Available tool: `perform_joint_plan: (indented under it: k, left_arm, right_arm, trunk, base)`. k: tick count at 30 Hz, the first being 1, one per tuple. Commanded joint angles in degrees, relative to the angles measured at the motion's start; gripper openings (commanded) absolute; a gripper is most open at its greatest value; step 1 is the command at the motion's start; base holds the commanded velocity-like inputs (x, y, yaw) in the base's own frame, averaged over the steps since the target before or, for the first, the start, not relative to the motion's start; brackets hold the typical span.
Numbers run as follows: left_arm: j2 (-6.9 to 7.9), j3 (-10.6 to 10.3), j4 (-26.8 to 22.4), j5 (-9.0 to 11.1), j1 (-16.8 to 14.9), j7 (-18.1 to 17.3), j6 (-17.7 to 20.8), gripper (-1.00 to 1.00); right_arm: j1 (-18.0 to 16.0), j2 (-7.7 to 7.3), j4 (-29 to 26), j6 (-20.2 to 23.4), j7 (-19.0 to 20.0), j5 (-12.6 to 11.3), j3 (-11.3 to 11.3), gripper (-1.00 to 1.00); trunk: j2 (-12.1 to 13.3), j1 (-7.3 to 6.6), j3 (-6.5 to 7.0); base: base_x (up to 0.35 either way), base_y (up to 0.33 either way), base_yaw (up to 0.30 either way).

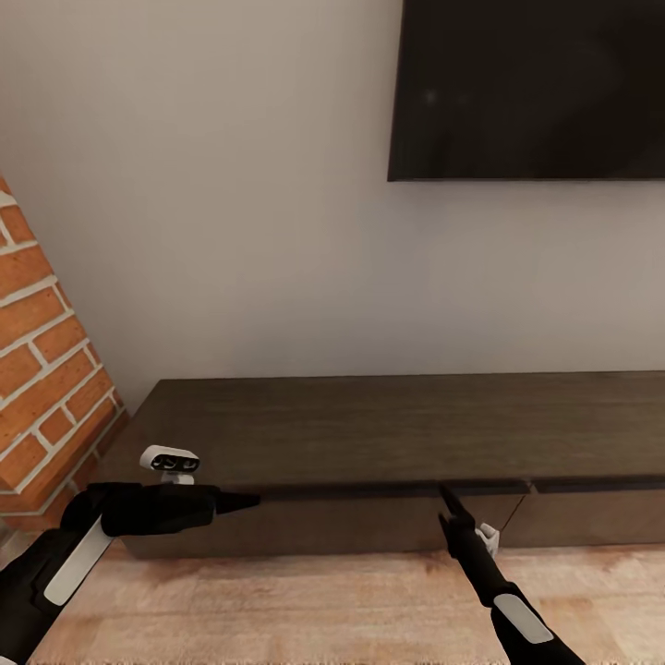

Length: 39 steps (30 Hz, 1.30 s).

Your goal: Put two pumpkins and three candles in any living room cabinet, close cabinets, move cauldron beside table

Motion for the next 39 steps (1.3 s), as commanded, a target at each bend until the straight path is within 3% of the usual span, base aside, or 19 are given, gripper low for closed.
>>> perform_joint_plan:
  k: [1,11,21,39]
  left_arm:
    - [0.06,-0.2,0.0,0.1,-0.1,-0.2,0.6,1.00]
    - [0.06,-0.2,0.0,0.1,-0.1,-0.2,0.6,1.00]
    - [0.06,-0.2,0.0,0.1,0.0,-0.2,0.6,1.00]
    - [0.06,-0.1,0.0,0.1,0.0,-0.2,0.6,1.00]
  right_arm:
    - [0.0,-0.01,0.0,0.6,0.2,-0.6,0.0,1.00]
    - [0.0,-0.01,-0.1,0.6,0.5,-0.6,0.1,1.00]
    - [0.0,-0.09,-0.2,0.6,3.8,-0.3,0.3,1.00]
    - [0.0,-0.10,-0.3,0.6,5.4,-0.1,0.4,1.00]
  trunk:
    - [0.0,0.01,-0.28]
    - [-0.1,0.14,-1.39]
    - [-0.2,0.29,-2.71]
    - [-0.2,0.29,-2.71]
  base:
    - [0.000,0.000,0.000]
    - [0.000,0.000,0.000]
    - [0.000,0.000,0.000]
    - [0.018,0.000,0.000]
